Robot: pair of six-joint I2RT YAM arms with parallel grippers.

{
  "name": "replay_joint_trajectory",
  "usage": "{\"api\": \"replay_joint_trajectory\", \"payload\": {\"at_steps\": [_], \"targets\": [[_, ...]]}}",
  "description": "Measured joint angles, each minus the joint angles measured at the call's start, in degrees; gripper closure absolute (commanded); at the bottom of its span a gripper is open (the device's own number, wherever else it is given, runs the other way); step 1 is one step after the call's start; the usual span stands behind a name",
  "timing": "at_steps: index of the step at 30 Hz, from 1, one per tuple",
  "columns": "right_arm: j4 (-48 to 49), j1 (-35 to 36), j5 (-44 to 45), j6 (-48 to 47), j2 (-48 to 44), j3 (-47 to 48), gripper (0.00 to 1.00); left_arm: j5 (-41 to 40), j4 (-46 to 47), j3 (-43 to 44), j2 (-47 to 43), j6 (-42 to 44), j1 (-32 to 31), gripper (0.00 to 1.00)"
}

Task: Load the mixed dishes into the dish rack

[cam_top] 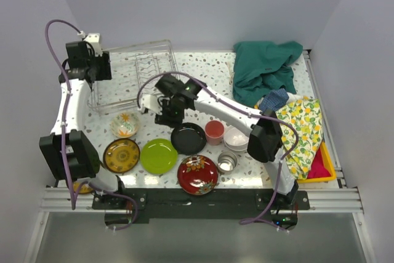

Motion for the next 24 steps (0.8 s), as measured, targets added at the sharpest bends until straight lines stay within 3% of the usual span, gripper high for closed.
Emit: {"api": "replay_joint_trajectory", "payload": {"at_steps": [4, 5, 7, 8, 10, 13, 18, 24], "targets": [[7.61, -1.66, 5.09, 2.08, 0.09, 7.26, 0.42, -0.07, -3.28, 5.38, 0.09, -0.09, 0.44, 0.43], [9.84, -2.23, 7.19, 3.15, 0.46, 8.63, 0.42, -0.13, -3.63, 6.88, 0.09, -0.11, 0.76, 0.57], [14.05, -3.48, 10.25, 5.22, 1.68, 9.94, 0.39, -0.15, -3.56, 7.30, 0.09, -0.37, 1.68, 0.68], [15.65, -4.17, 11.39, 6.29, 2.27, 10.01, 0.38, -0.13, -3.82, 7.30, 0.20, -0.98, 2.40, 0.78], [18.60, -5.86, 14.25, 8.72, 4.00, 10.05, 0.36, 0.20, -4.13, 7.30, 1.27, -1.38, 4.66, 0.82], [21.68, -8.66, 18.51, 11.34, 8.15, 10.95, 0.36, 0.42, -4.31, 7.30, 4.35, -1.46, 8.41, 0.99], [24.81, -12.09, 22.99, 13.86, 13.46, 11.34, 0.43, 0.48, -5.05, 6.49, 9.62, -1.46, 11.19, 1.00], [25.77, -13.66, 23.39, 15.50, 15.54, 13.68, 0.60, 0.59, -5.09, 5.77, 12.41, -0.98, 10.80, 1.00]]}}
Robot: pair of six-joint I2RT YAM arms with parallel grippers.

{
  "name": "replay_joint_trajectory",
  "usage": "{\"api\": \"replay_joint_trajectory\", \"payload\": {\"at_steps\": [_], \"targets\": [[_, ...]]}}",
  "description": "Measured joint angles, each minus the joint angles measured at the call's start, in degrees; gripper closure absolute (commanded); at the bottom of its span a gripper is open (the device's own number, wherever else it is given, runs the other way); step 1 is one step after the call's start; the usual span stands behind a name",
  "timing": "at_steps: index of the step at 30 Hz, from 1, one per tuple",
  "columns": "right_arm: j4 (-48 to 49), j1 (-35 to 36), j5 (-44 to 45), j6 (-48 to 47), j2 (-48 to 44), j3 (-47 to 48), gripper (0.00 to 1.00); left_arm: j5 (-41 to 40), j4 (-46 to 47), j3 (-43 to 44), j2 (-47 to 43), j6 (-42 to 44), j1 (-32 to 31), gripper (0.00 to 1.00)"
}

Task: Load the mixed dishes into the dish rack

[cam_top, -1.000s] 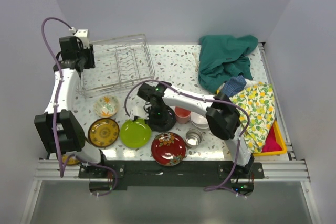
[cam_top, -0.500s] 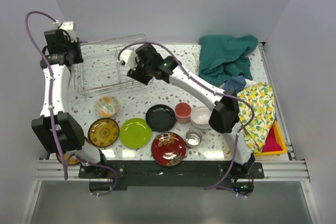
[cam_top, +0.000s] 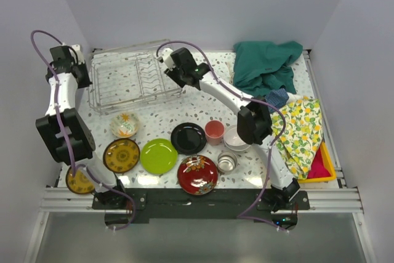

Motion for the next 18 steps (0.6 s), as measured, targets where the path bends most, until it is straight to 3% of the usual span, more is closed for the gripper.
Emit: {"api": "replay_joint_trajectory", "payload": {"at_steps": [6, 10, 18], "targets": [[0.76, -1.01, -0.42, 0.37, 2.93, 3.43, 0.72, 0.09, 0.07, 0.07, 2.32, 0.15, 0.02, 1.00], [1.75, -2.49, -0.68, 0.15, 4.22, 4.37, 0.79, 5.38, -0.87, 1.01, 3.28, 0.63, 0.02, 1.00], [3.08, -7.72, -1.57, -0.33, 4.94, 4.46, 0.82, 15.45, -2.08, 2.89, 3.63, 1.46, -0.46, 1.00]]}}
